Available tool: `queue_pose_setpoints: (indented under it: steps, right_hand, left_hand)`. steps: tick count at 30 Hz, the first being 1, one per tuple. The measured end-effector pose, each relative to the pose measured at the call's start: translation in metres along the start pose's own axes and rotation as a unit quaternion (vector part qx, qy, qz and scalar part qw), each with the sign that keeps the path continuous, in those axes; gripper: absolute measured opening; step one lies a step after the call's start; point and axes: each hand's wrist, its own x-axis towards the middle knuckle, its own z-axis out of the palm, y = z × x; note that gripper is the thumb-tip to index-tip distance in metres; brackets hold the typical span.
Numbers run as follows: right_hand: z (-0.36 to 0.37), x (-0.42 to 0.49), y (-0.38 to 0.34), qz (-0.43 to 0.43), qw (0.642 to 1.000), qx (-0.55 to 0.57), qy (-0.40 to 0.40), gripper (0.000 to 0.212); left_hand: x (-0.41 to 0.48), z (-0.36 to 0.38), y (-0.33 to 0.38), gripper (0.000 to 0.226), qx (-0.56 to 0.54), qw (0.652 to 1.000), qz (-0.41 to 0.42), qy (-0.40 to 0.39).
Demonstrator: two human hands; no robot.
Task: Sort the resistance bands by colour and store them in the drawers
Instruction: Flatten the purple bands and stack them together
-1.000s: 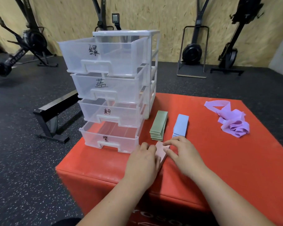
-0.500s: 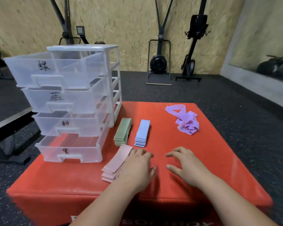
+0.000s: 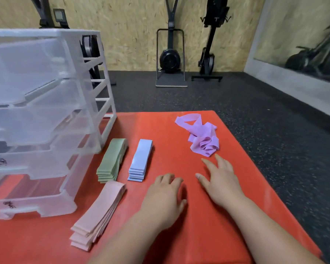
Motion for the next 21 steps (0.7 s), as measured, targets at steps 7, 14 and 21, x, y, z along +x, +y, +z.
queue_pose_setpoints:
  steps: [7,14,21]
  right_hand:
    - [0.023,0.057,-0.004,0.054,0.997,-0.047,-0.036,0.074]
    - [0.016,0.06,-0.01,-0.002,0.999,-0.01,0.031,0.061]
    - [0.016,0.045,0.016,0.04,0.993,-0.068,-0.085,0.073]
  left_hand:
    - [0.014,0.009,-0.01,0.062,0.005,1.0,-0.012,0.008]
    - [0.02,0.006,-0.016,0.059,-0.008,1.0,-0.012,0.013]
    - [0.007,0.006,-0.013,0.06,-0.023,1.0,-0.002,0.006]
